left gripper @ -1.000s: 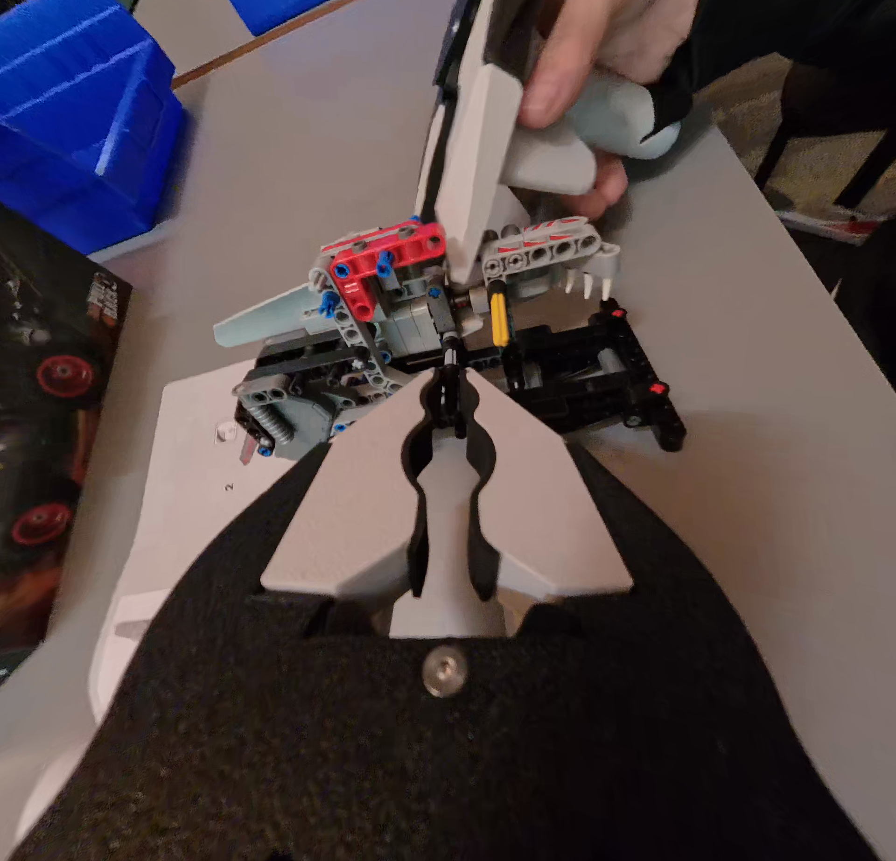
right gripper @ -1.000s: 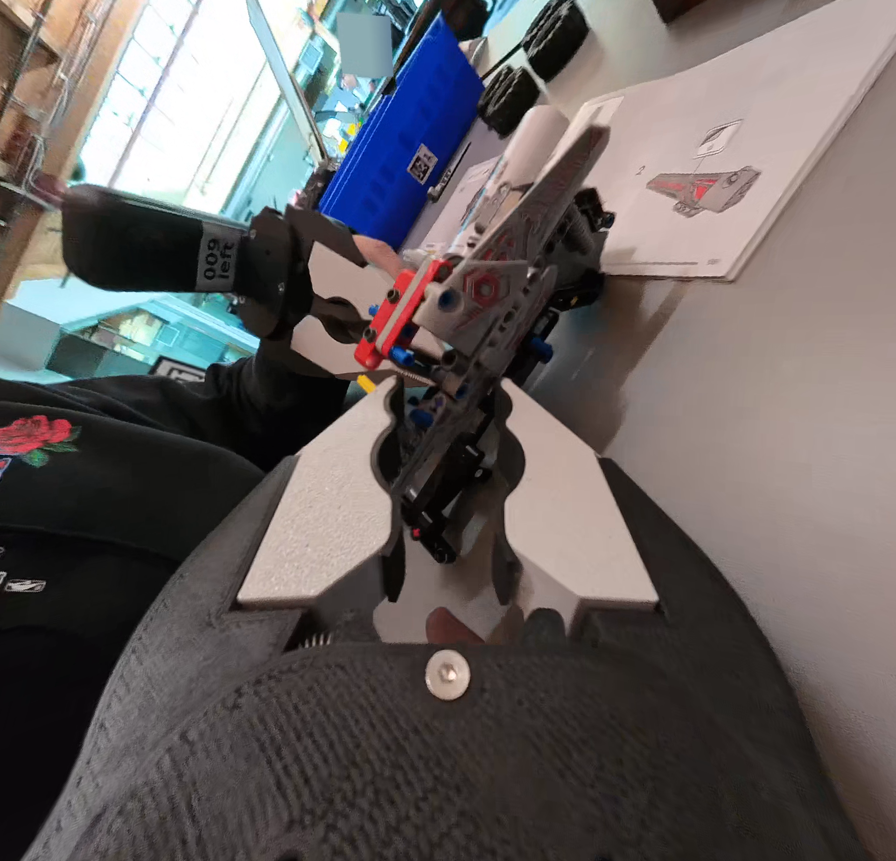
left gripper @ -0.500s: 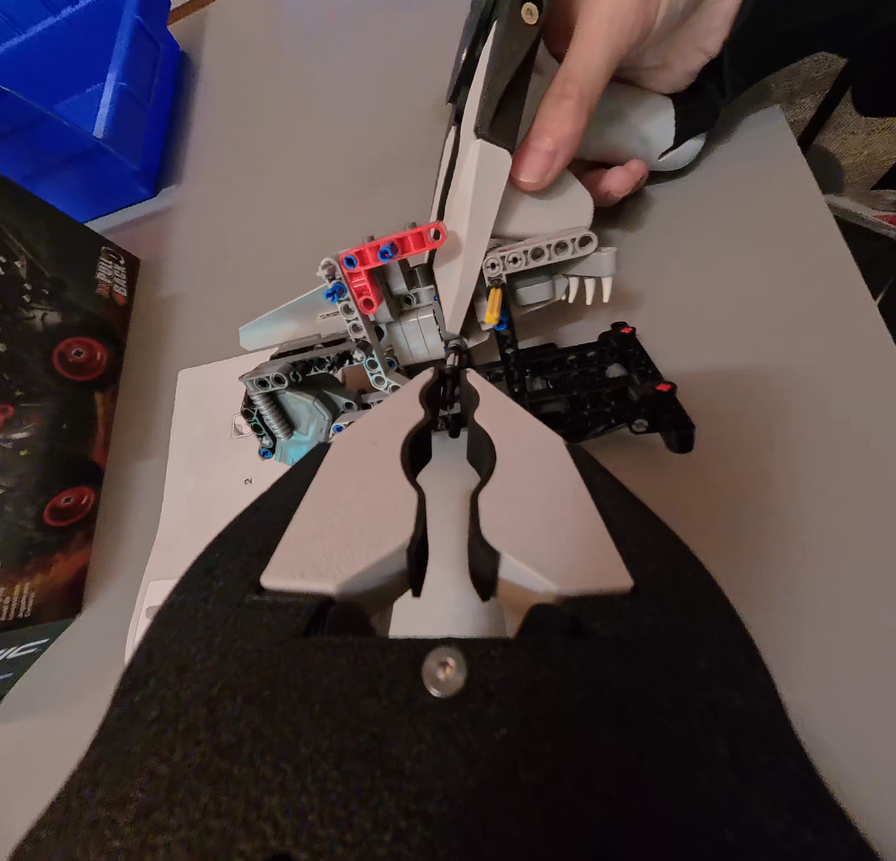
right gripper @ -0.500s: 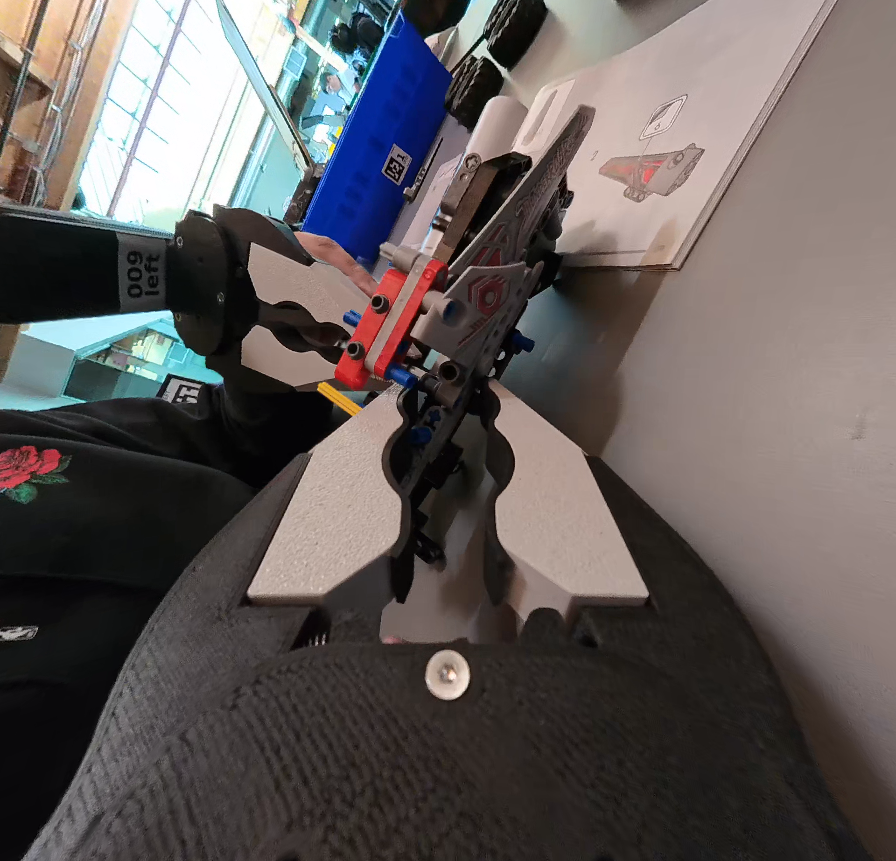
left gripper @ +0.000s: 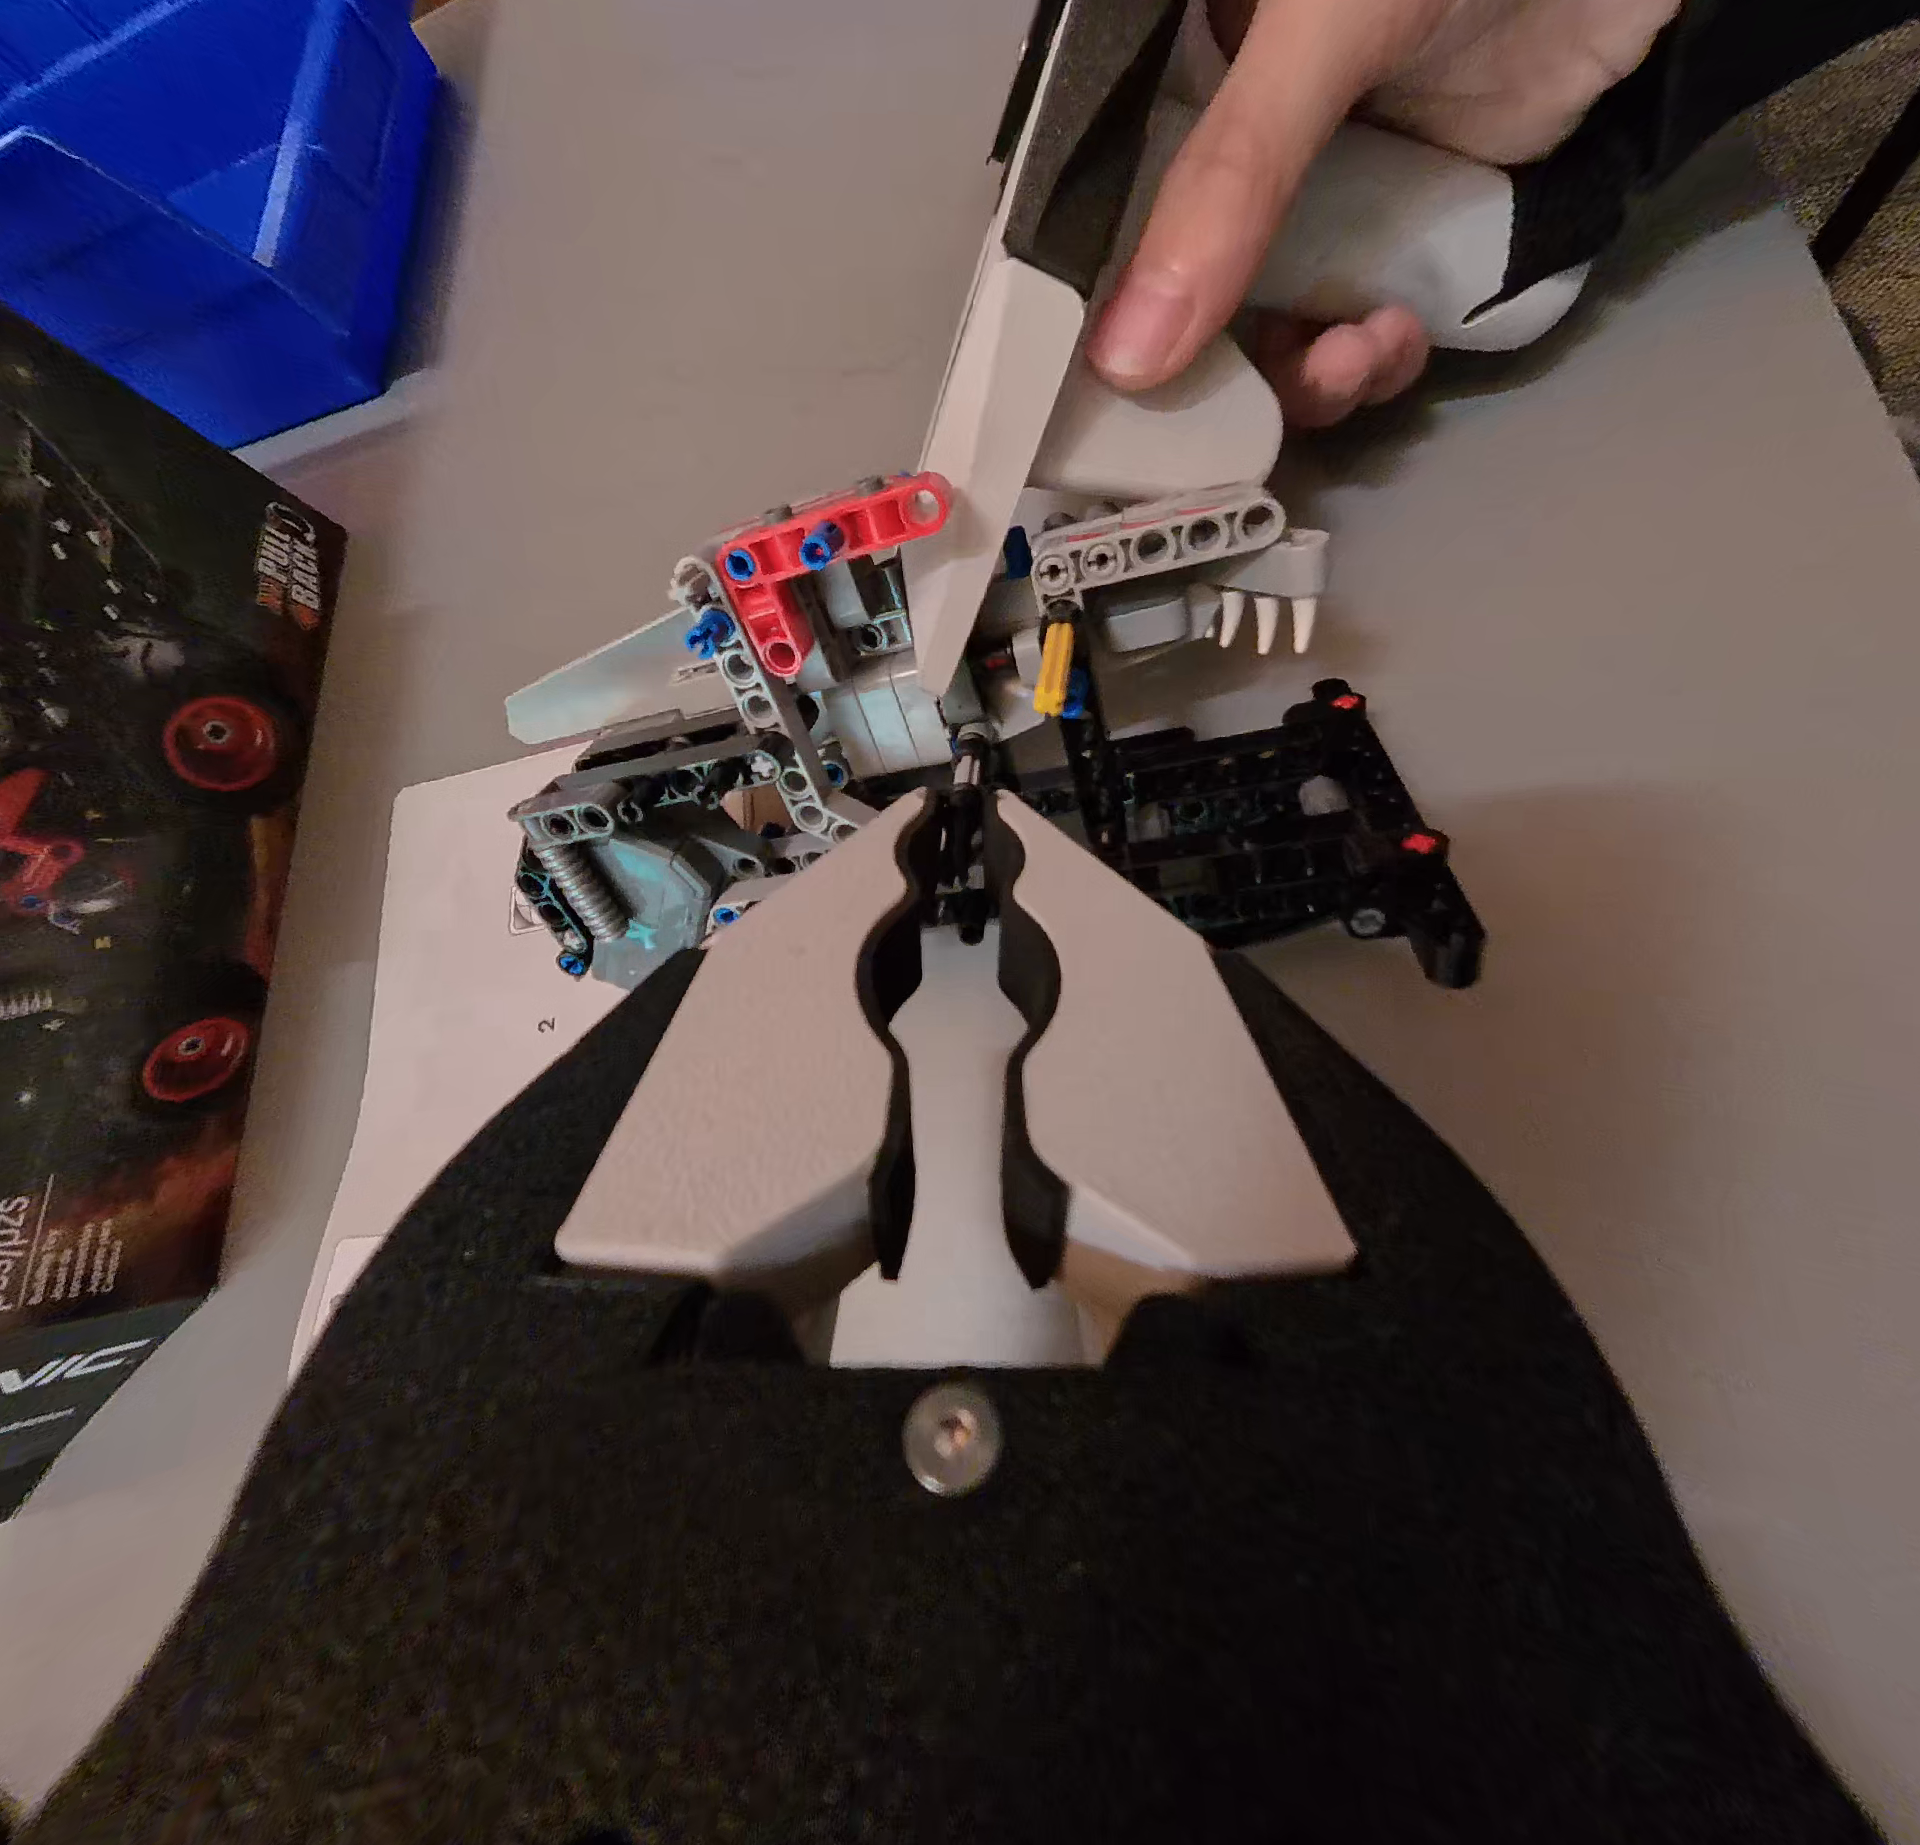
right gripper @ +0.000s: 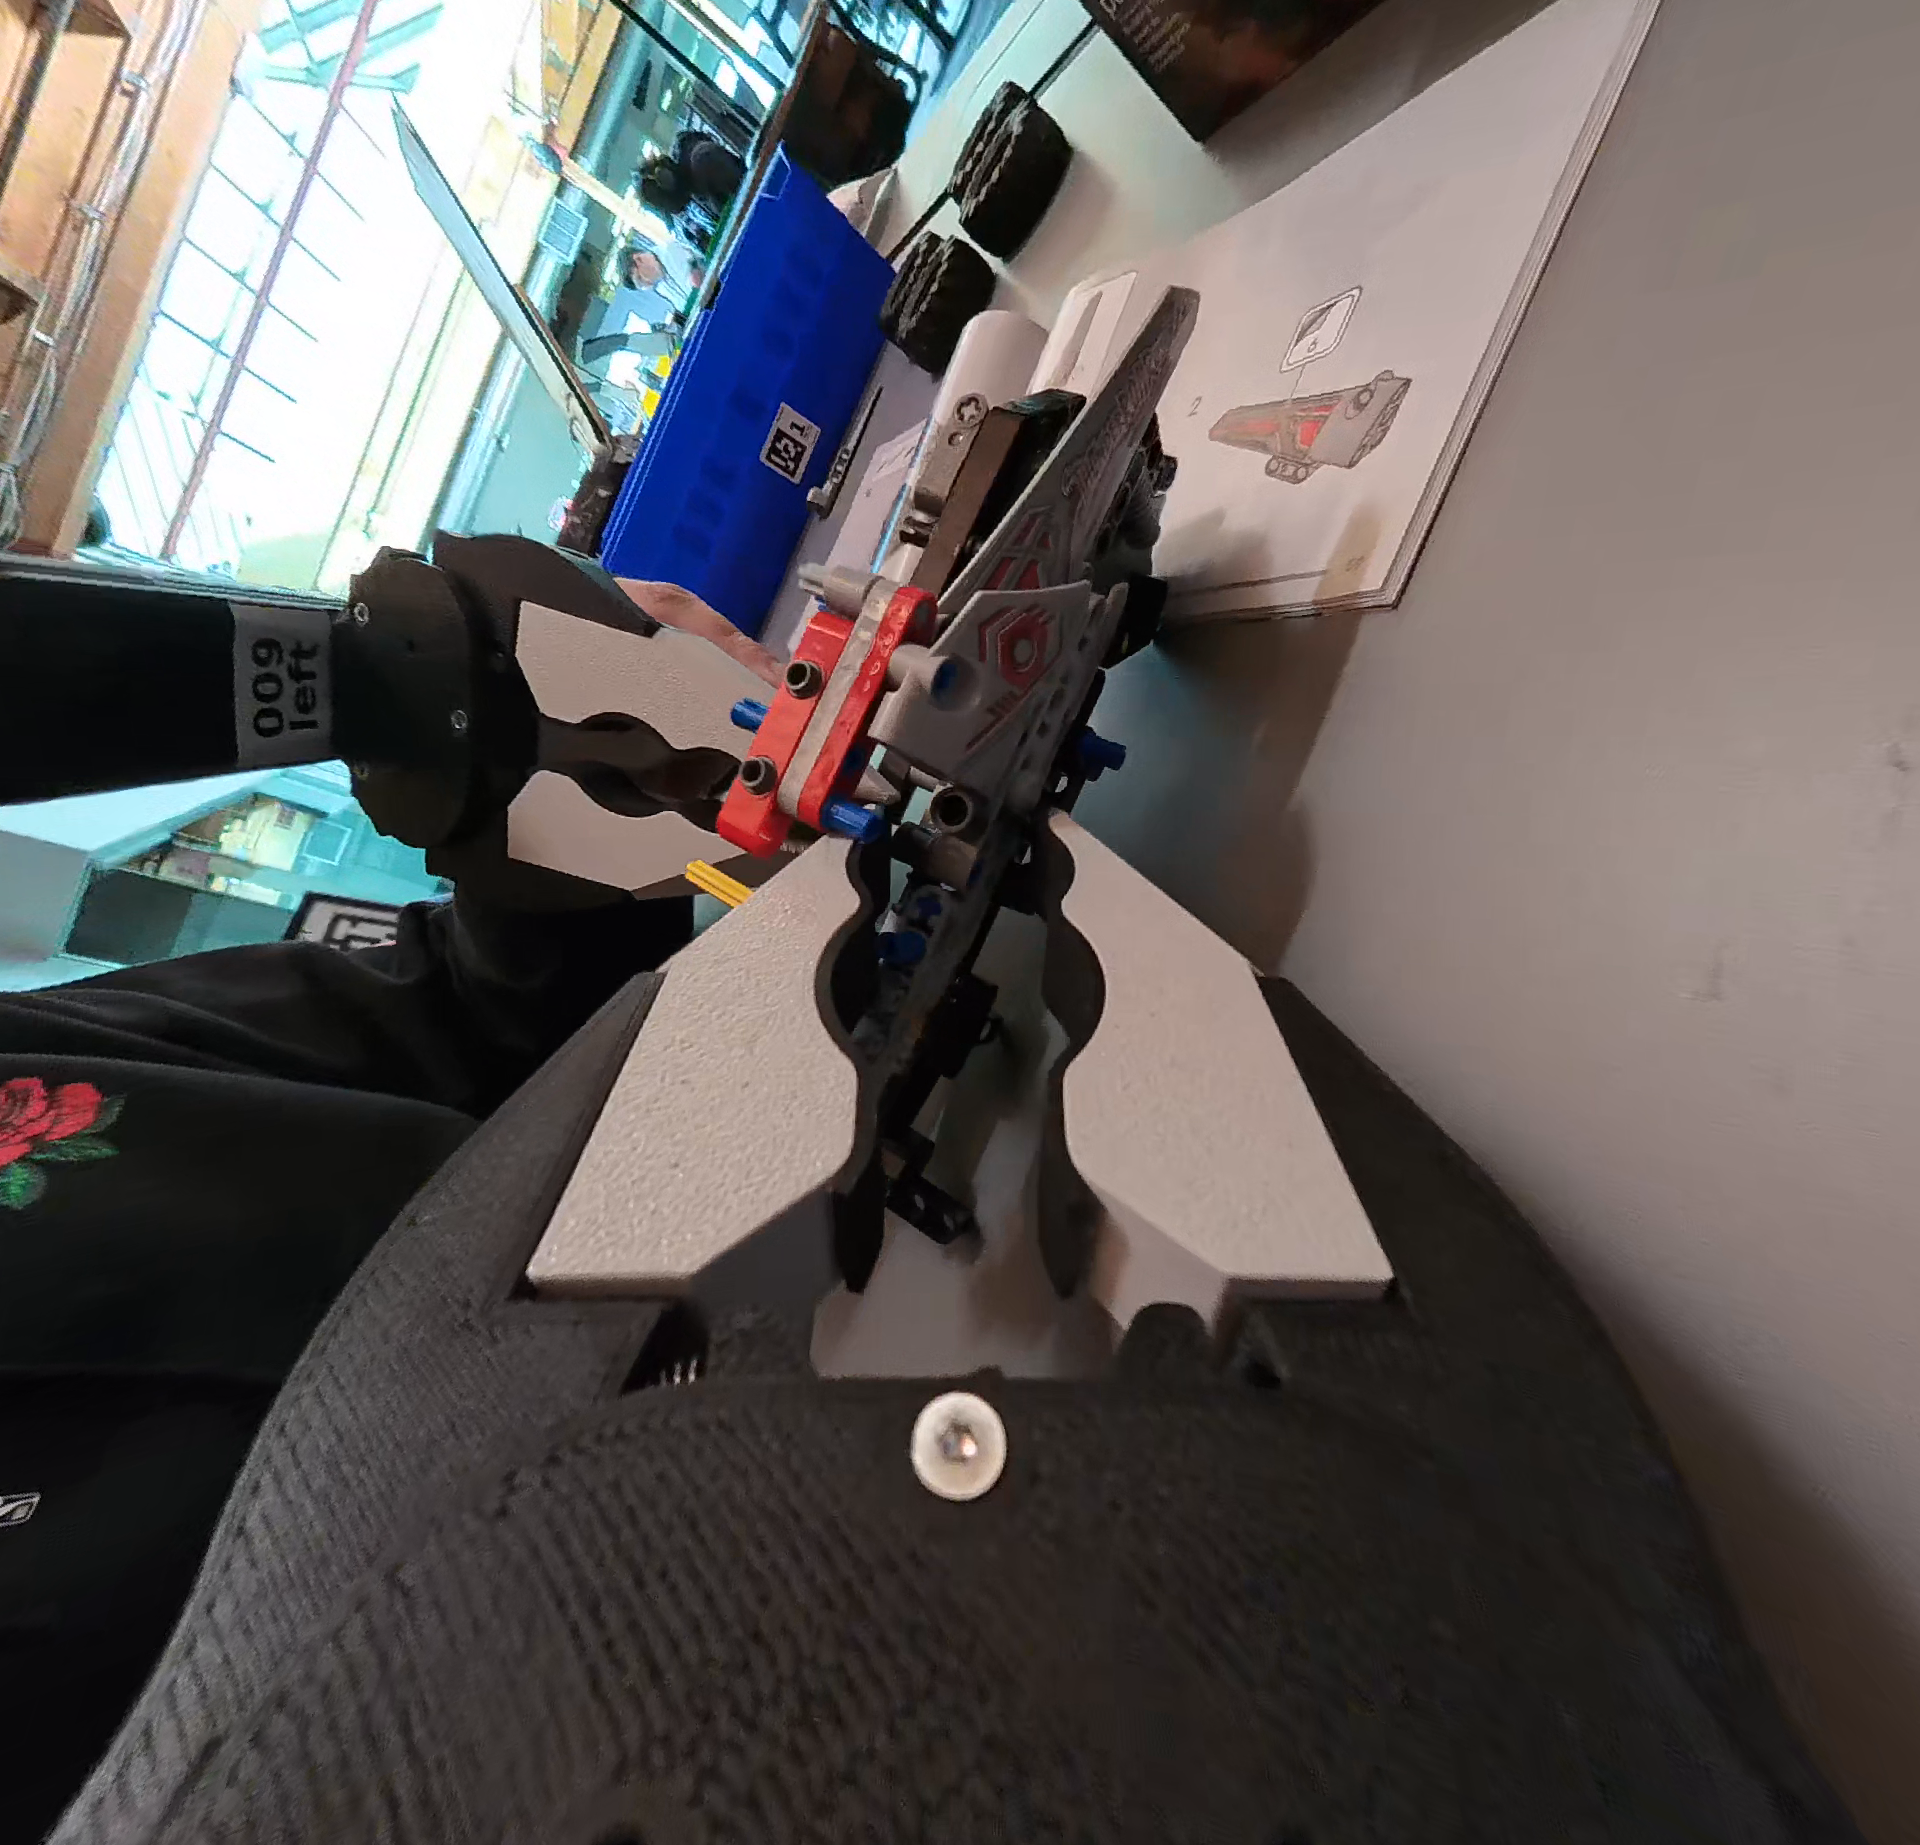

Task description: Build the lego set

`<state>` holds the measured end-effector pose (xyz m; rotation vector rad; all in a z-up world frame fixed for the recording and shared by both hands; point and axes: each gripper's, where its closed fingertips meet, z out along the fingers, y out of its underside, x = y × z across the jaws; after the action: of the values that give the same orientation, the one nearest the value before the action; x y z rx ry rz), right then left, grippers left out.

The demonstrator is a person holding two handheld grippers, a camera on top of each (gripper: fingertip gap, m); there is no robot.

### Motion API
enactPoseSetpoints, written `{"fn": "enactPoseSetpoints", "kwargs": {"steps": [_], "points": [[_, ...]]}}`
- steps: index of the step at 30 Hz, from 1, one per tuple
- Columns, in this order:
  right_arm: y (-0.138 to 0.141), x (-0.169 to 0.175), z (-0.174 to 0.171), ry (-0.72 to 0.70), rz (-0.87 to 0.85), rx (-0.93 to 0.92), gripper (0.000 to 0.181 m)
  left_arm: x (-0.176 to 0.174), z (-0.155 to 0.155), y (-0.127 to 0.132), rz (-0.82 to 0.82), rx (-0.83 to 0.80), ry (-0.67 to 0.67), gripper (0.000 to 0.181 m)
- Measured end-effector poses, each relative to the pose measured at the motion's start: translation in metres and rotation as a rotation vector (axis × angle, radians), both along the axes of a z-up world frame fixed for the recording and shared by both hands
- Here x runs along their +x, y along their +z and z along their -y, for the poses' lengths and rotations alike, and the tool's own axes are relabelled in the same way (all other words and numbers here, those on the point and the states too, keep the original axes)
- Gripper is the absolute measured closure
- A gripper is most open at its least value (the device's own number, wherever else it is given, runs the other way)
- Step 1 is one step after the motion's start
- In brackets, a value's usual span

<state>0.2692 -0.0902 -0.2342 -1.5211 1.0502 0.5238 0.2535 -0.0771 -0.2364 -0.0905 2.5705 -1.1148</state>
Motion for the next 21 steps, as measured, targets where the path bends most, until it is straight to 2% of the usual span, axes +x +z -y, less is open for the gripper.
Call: {"fn": "enactPoseSetpoints", "kwargs": {"steps": [5,13,21], "points": [[-0.0022,-0.0038,-0.0060,-0.002,-0.016,0.068,0.155,0.0016,-0.0018,-0.0016,-0.022,-0.031,-0.001,0.176],[-0.0028,-0.0038,-0.0061,-0.003,0.010,0.044,0.156,0.0016,-0.0008,-0.0019,-0.104,-0.109,-0.044,0.178],[-0.0042,-0.0046,-0.0071,0.004,0.011,0.028,0.157,0.0018,-0.0021,-0.0028,-0.120,-0.040,-0.087,0.178]]}}
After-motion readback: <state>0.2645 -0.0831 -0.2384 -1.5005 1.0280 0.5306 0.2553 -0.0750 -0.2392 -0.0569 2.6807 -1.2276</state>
